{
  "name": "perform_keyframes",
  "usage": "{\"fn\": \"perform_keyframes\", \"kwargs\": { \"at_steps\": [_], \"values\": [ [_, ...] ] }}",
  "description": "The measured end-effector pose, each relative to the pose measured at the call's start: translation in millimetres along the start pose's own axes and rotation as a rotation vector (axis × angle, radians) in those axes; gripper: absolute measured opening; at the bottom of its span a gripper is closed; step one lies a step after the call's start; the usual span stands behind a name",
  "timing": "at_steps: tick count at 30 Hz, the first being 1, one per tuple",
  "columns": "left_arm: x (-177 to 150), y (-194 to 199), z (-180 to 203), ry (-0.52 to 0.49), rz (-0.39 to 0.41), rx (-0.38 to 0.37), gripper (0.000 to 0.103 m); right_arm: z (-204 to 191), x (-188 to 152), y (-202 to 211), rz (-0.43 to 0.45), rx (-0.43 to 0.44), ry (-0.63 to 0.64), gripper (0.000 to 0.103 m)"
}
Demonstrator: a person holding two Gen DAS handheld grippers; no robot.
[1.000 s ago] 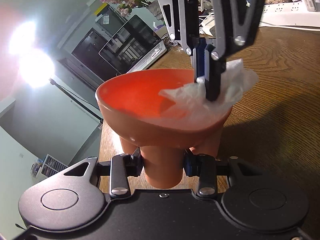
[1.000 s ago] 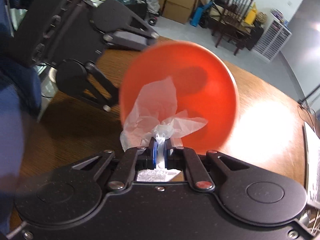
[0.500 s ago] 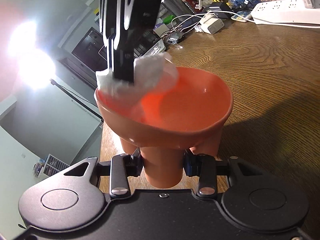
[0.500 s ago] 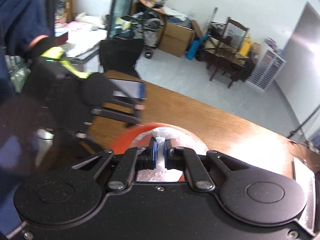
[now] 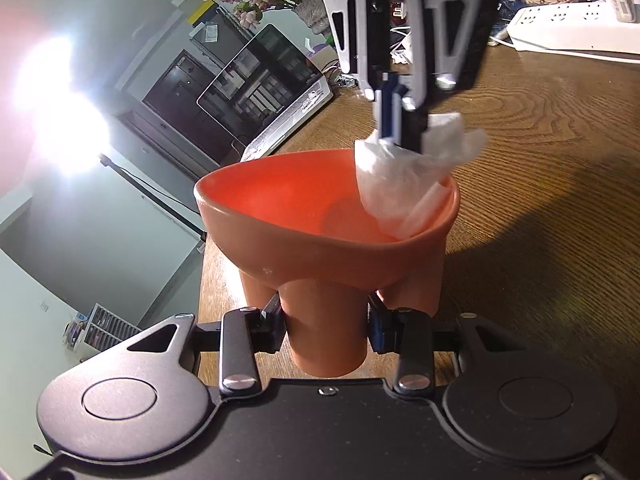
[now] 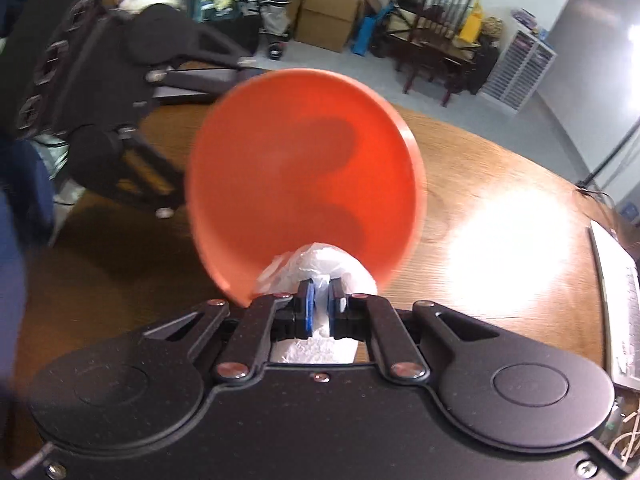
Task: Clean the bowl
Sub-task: 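Wipe the tissue around the bowl's inner surface with the right tool, then sweep the tissue across the bowl rim and outer wall with the right tool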
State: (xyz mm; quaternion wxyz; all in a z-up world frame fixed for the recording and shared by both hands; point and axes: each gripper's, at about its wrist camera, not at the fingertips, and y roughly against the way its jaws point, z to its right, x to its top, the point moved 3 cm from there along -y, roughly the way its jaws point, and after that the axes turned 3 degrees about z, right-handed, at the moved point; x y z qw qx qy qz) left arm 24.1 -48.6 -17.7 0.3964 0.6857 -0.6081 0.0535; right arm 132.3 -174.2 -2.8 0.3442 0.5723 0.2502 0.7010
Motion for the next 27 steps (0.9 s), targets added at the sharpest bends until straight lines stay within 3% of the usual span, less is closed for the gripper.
{"fn": "perform_keyframes", "kwargs": {
  "at_steps": [8, 17, 20, 27],
  "values": [
    [2, 0, 6, -0.026, -0.004, -0.005, 0.038, -41, 21, 29, 0.154, 0.063, 0.112, 0.007],
    [-1, 2, 8, -0.037, -0.003, 0.001, 0.038, -2, 57, 52, 0.283, -0.039, 0.126, 0.007],
    [-1, 2, 9, -0.032, -0.004, 0.001, 0.038, 9, 52, 59, 0.268, -0.076, 0.109, 0.007],
    [0, 1, 7, -0.027, -0.005, 0.001, 0.039, 44, 21, 33, 0.123, -0.151, 0.009, 0.007]
  ]
}}
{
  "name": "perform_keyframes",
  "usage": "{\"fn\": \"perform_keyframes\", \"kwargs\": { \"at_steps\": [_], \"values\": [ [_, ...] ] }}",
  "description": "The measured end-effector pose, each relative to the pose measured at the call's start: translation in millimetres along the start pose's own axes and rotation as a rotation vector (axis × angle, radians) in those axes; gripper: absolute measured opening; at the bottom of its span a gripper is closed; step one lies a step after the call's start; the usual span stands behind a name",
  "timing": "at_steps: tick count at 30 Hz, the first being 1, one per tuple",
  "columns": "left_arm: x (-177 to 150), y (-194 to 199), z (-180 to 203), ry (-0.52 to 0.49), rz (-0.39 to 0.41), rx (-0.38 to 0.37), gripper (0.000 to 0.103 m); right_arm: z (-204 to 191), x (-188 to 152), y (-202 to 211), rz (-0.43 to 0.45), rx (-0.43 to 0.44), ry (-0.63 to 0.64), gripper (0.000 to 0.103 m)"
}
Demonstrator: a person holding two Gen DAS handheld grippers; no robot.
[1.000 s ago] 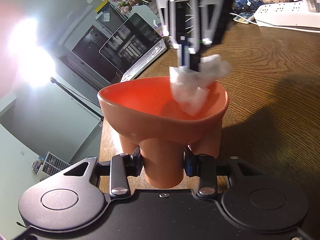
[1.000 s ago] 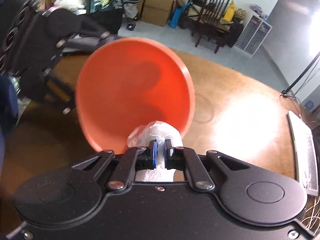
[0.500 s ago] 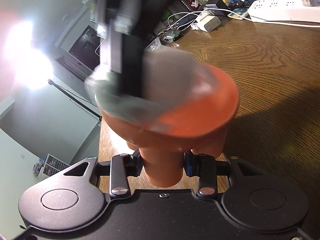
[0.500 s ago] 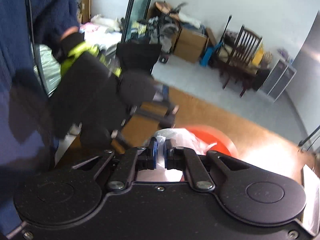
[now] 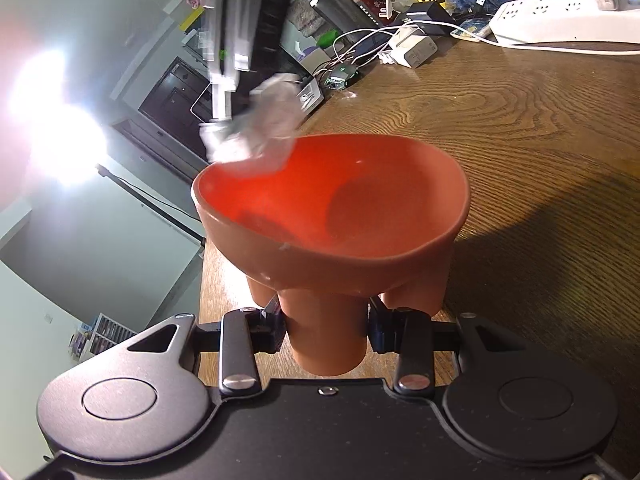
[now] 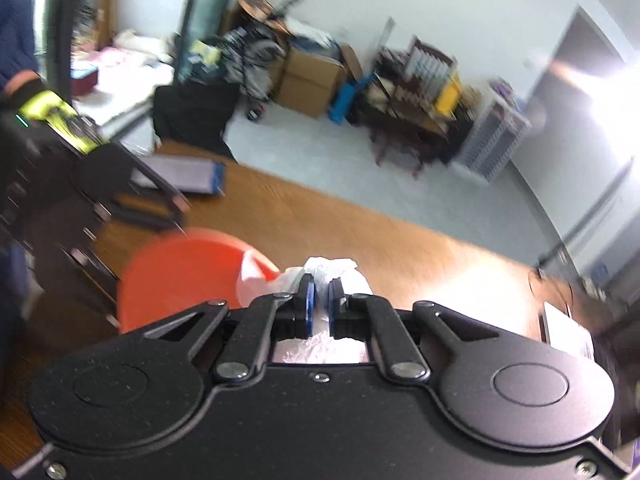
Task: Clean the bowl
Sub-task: 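Sweep the tissue across the bowl rim and outer wall with the right tool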
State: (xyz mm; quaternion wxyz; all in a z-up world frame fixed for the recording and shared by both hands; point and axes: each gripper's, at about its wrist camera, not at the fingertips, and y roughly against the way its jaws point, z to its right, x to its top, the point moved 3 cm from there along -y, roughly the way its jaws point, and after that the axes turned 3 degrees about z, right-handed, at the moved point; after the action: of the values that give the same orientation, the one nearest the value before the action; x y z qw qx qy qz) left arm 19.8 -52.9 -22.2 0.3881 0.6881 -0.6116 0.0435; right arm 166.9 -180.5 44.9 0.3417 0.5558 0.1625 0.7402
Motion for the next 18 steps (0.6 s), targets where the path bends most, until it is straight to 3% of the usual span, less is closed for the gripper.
{"fn": "perform_keyframes", "kwargs": {
  "at_steps": [9, 14, 18],
  "values": [
    [2, -2, -2, 0.003, 0.006, -0.013, 0.038, -16, -57, -19, -0.167, 0.046, -0.032, 0.007],
    [1, 0, -1, 0.001, 0.015, -0.012, 0.038, -64, -75, -13, -0.233, 0.165, 0.113, 0.007],
    [3, -2, 0, -0.013, 0.02, -0.008, 0.038, -103, -60, -5, -0.194, 0.265, 0.207, 0.007]
  ]
}}
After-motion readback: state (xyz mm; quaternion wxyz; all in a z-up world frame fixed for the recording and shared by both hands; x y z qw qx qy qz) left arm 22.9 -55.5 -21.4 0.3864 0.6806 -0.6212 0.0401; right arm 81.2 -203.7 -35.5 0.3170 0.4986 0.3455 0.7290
